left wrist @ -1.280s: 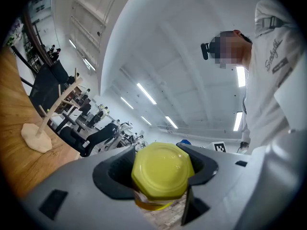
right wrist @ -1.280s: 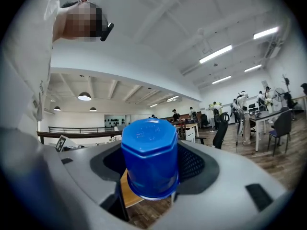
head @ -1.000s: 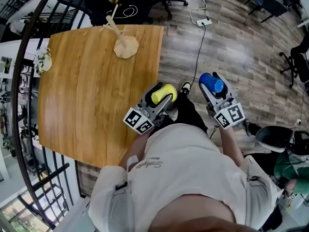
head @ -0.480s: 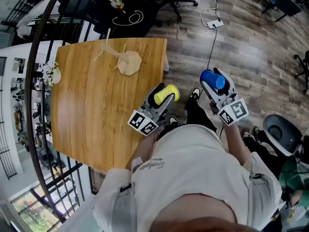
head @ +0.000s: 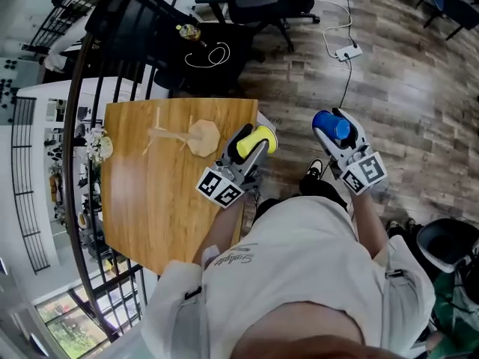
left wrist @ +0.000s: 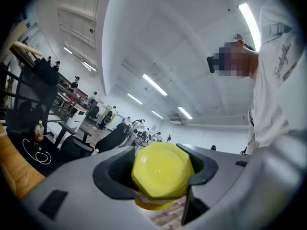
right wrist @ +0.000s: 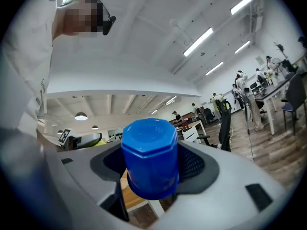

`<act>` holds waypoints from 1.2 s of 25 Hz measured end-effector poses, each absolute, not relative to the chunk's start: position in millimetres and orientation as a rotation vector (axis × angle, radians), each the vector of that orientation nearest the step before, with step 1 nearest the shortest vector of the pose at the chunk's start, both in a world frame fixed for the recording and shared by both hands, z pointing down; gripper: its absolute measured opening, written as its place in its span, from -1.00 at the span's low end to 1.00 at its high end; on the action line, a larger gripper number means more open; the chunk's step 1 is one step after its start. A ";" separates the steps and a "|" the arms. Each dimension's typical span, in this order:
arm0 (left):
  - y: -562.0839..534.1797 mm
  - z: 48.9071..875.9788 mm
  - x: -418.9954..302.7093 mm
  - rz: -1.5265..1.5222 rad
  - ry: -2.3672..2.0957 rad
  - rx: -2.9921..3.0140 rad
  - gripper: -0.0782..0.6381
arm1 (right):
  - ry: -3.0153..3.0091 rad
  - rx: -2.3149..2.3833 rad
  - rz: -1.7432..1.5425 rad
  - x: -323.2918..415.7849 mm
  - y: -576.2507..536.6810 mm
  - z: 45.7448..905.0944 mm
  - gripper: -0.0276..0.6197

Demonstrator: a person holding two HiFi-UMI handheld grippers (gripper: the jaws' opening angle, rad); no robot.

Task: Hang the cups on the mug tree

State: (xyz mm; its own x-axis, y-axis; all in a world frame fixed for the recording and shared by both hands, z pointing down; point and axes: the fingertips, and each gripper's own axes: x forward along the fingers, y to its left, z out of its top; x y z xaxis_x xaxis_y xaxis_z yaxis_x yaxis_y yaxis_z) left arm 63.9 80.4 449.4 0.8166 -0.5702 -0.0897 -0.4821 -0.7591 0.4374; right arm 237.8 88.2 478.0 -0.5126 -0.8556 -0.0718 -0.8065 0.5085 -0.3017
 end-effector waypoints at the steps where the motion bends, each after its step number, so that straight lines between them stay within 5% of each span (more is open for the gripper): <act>1: 70.0 447.1 68.0 -0.315 -0.799 2.598 -0.01 | 2.540 -1.398 -0.354 241.7 81.9 477.9 -0.04; 20: -24.4 492.6 142.2 -0.280 -0.702 2.535 -0.01 | 2.544 -1.378 -0.557 293.3 4.5 519.3 -0.04; 30: -141.8 462.7 146.6 -0.457 -0.685 2.543 -0.02 | 2.541 -1.358 -0.599 291.4 -102.9 475.0 -0.04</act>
State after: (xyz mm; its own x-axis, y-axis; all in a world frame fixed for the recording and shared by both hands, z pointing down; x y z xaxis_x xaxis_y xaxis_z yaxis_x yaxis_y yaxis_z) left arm 146.6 -141.8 462.7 0.8203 -0.5388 -0.1919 -0.3843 -0.7677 0.5129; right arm 291.4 -102.9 475.0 -0.5587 -0.8292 0.0153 -0.7487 0.4963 -0.4394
